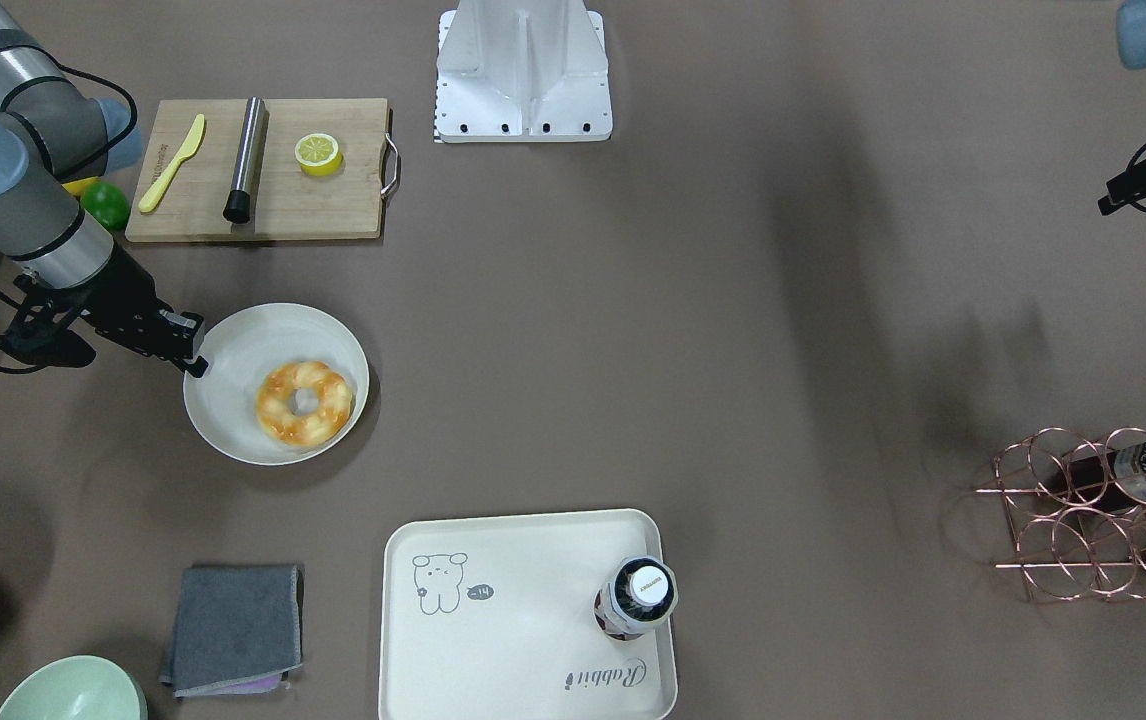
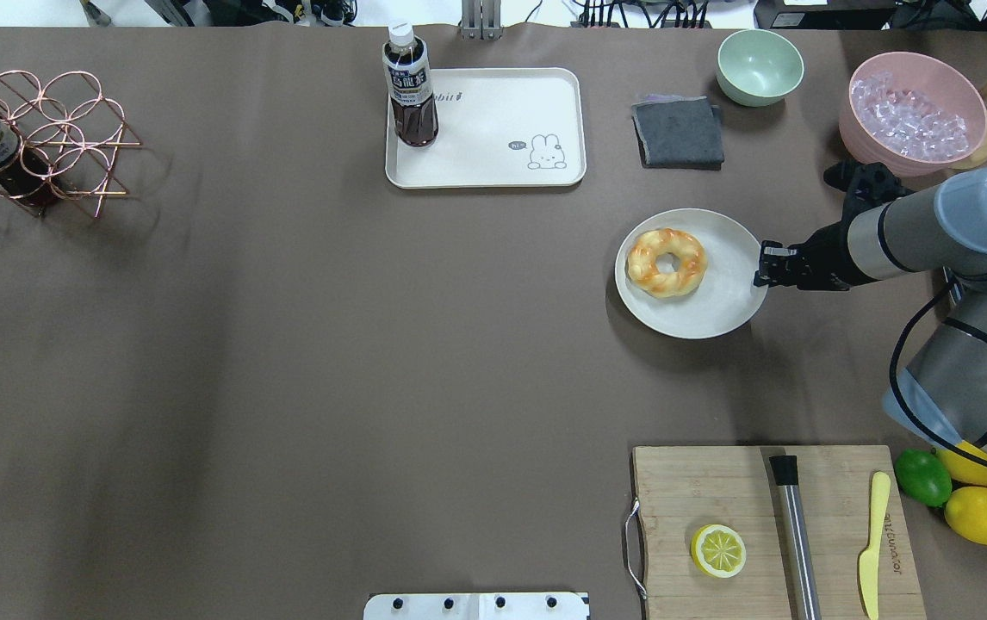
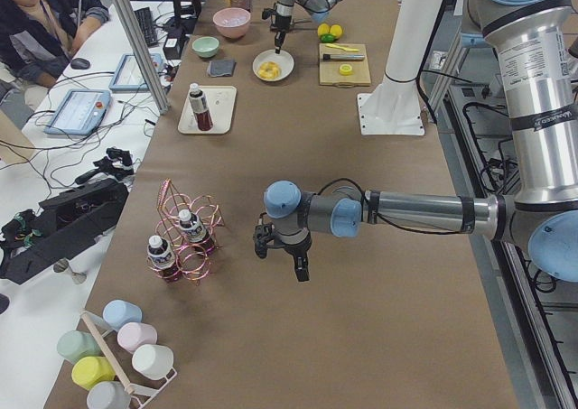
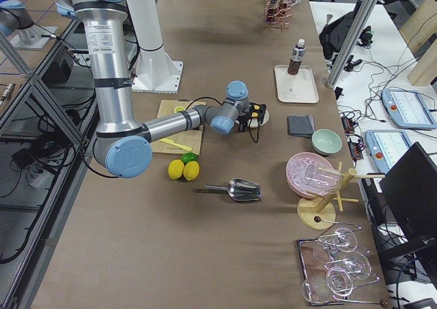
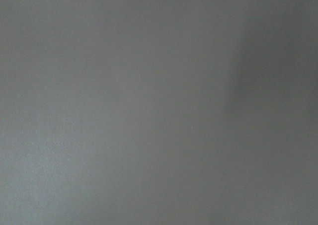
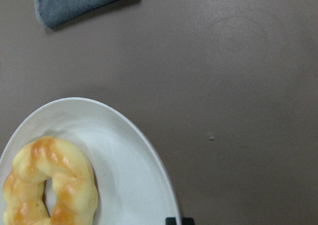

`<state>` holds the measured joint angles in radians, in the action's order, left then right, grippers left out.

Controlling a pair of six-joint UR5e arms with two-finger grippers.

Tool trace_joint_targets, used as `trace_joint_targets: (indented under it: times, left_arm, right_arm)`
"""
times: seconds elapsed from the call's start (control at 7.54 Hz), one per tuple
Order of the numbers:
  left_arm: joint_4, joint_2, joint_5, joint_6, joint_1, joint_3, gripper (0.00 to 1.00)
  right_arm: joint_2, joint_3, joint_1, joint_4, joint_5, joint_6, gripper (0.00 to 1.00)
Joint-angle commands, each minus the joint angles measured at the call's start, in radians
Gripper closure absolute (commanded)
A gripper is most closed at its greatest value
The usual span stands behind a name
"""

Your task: Place donut on tray

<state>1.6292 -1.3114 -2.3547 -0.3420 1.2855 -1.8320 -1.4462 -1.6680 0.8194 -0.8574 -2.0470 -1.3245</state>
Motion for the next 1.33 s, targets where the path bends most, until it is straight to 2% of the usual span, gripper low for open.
trace_joint_targets:
  times: [0.0,0.27,0.4,0.66,0.8,1.19]
  left_arm:
    - [0.000,-0.002,0.000,0.000,0.000,-0.001,0.02]
    - [0.000,-0.003,0.000,0.000,0.000,-0.001,0.02]
    - [0.000,-0.005,0.000,0.000,0.000,-0.001,0.02]
    - [0.000,-0.008,-0.002,0.000,0.000,-0.001,0.02]
    - [0.000,-0.008,0.000,0.000,0.000,-0.001,0.02]
    - [-0.002,-0.008,-0.023,0.000,0.000,0.000,0.02]
  right_arm:
    - [0.062,-0.004,0.033,-0.020,-0.001,-0.062,1.00]
    - [0.221,0.019,0.034,-0.162,0.011,-0.215,1.00]
    - [0.325,0.075,0.034,-0.222,0.039,-0.296,1.00]
    - [0.543,0.312,0.029,-0.270,0.090,-0.456,1.00]
    - [0.623,0.405,0.026,-0.297,0.096,-0.458,1.00]
    - [0.708,0.471,-0.020,-0.292,0.180,-0.574,1.00]
